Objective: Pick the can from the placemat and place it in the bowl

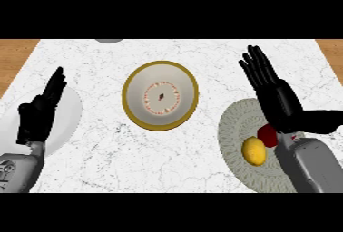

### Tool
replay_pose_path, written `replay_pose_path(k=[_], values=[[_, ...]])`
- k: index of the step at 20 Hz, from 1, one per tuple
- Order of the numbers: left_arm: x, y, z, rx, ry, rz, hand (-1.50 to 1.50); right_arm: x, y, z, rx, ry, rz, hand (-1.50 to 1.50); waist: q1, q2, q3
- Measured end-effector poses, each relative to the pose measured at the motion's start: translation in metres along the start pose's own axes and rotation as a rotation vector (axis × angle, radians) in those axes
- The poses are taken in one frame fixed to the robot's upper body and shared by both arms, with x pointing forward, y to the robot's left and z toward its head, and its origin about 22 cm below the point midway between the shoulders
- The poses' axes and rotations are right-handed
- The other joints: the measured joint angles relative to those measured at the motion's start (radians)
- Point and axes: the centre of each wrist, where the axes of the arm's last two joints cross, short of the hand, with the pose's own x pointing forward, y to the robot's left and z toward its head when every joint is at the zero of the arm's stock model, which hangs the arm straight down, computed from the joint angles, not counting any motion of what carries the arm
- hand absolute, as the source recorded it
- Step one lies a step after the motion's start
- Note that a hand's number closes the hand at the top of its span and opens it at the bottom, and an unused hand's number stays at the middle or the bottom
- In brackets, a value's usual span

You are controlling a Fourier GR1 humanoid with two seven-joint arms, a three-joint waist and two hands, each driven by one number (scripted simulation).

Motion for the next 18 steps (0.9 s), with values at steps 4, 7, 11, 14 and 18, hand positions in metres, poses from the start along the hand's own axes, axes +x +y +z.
replay_pose_path(k=[4, 7, 11, 14, 18], values=[[0.014, 0.012, -0.003, 0.049, -0.064, 0.073, 0.00, 0.008, 0.014, -0.021, 0.016, -0.007, -0.048, -1.50, -0.010, 0.007, 0.009], [0.023, 0.019, -0.007, 0.089, -0.129, 0.136, 0.00, 0.019, 0.003, -0.032, 0.008, 0.012, 0.035, -1.50, -0.019, 0.004, 0.005], [0.022, 0.024, -0.004, 0.107, -0.139, 0.204, 0.00, 0.006, -0.010, -0.015, -0.256, 0.017, 0.263, -1.50, -0.040, 0.000, 0.008], [0.019, 0.032, -0.002, 0.114, -0.148, 0.231, 0.00, 0.001, 0.010, 0.002, -0.329, -0.010, 0.381, -1.50, -0.044, 0.000, 0.010], [0.019, 0.037, -0.002, 0.117, -0.156, 0.250, 0.00, 0.016, 0.027, 0.029, -0.337, 0.003, 0.520, -1.50, -0.050, 0.000, 0.011]])
